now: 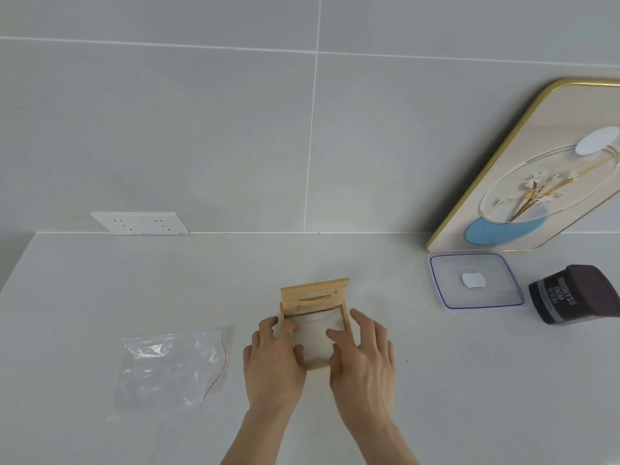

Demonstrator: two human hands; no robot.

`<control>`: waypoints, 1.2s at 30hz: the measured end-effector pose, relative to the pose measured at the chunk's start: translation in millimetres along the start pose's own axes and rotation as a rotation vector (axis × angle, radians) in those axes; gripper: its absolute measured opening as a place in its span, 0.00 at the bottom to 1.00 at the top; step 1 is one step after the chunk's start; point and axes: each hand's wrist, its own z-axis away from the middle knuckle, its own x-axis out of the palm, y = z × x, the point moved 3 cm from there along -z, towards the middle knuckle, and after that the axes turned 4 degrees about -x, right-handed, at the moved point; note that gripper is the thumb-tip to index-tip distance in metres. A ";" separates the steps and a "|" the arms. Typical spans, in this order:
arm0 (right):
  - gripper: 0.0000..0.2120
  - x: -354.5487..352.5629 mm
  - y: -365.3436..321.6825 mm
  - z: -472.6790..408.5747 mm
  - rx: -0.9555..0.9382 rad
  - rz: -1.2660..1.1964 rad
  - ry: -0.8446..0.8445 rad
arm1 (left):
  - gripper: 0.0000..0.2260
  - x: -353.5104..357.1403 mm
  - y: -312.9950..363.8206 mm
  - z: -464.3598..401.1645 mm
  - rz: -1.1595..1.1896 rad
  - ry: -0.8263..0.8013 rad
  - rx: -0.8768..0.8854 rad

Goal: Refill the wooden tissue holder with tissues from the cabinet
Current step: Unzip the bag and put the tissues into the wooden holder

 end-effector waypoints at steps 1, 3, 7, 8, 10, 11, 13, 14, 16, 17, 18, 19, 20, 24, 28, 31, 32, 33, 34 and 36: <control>0.21 -0.8 0.8 -4.8 -0.006 0.016 -0.024 | 0.17 0.2 0.5 -0.4 0.000 -0.006 0.000; 0.20 0.5 1.7 -17.9 -0.008 0.089 -0.145 | 0.18 0.8 1.5 -1.0 -0.002 -0.025 0.000; 0.20 12.0 9.4 -39.3 0.008 0.251 -0.438 | 0.20 0.0 2.5 -6.2 -0.022 -0.068 -0.016; 0.19 14.0 10.3 -41.5 0.023 0.256 -0.470 | 0.21 -0.4 3.0 -8.0 -0.038 -0.072 -0.016; 0.16 17.0 11.3 -42.7 0.053 0.239 -0.505 | 0.22 -0.9 4.5 -10.9 -0.079 -0.075 -0.010; 0.14 17.7 11.2 -42.4 0.073 0.225 -0.522 | 0.22 -1.2 5.5 -12.4 -0.100 -0.077 -0.006; 0.08 17.5 12.2 -41.3 0.094 0.222 -0.546 | 0.23 -2.1 7.9 -15.8 -0.136 -0.084 0.000; 0.07 16.8 13.0 -41.2 0.094 0.228 -0.553 | 0.23 -2.6 9.2 -17.5 -0.149 -0.088 0.004; 0.06 15.9 14.9 -40.6 0.082 0.246 -0.548 | 0.23 -4.0 10.7 -19.4 -0.163 -0.096 0.011; 0.06 15.2 15.1 -40.4 0.076 0.251 -0.543 | 0.22 -5.0 10.6 -19.4 -0.161 -0.096 0.010; 0.07 15.3 15.1 -40.6 0.069 0.262 -0.540 | 0.21 -5.8 10.0 -18.7 -0.157 -0.093 0.007; 0.09 15.5 15.2 -41.2 0.062 0.274 -0.538 | 0.20 -6.2 8.8 -17.4 -0.154 -0.094 0.003; 0.09 16.3 15.4 -41.8 0.061 0.284 -0.542 | 0.20 -5.8 8.1 -16.1 -0.156 -0.098 0.000; 0.11 19.4 13.9 -44.4 0.095 0.303 -0.576 | 0.20 -4.1 8.4 -17.1 -0.189 -0.135 -0.020; 0.13 20.9 13.4 -47.3 0.136 0.315 -0.581 | 0.20 -2.8 9.7 -21.8 -0.233 -0.158 -0.023; 0.13 22.8 13.3 -48.8 0.145 0.318 -0.581 | 0.19 -1.7 8.8 -23.1 -0.243 -0.158 -0.020; 0.13 23.5 13.4 -48.7 0.148 0.322 -0.584 | 0.19 -1.6 8.8 -23.5 -0.243 -0.157 -0.019; 0.13 24.0 13.3 -48.8 0.150 0.328 -0.588 | 0.20 -1.4 8.8 -24.0 -0.242 -0.157 -0.015; 0.14 24.2 13.3 -48.9 0.152 0.333 -0.592 | 0.20 -1.0 8.9 -24.4 -0.239 -0.158 -0.011; 0.14 23.6 13.1 -49.9 0.148 0.337 -0.595 | 0.21 -0.9 9.2 -25.0 -0.225 -0.164 0.004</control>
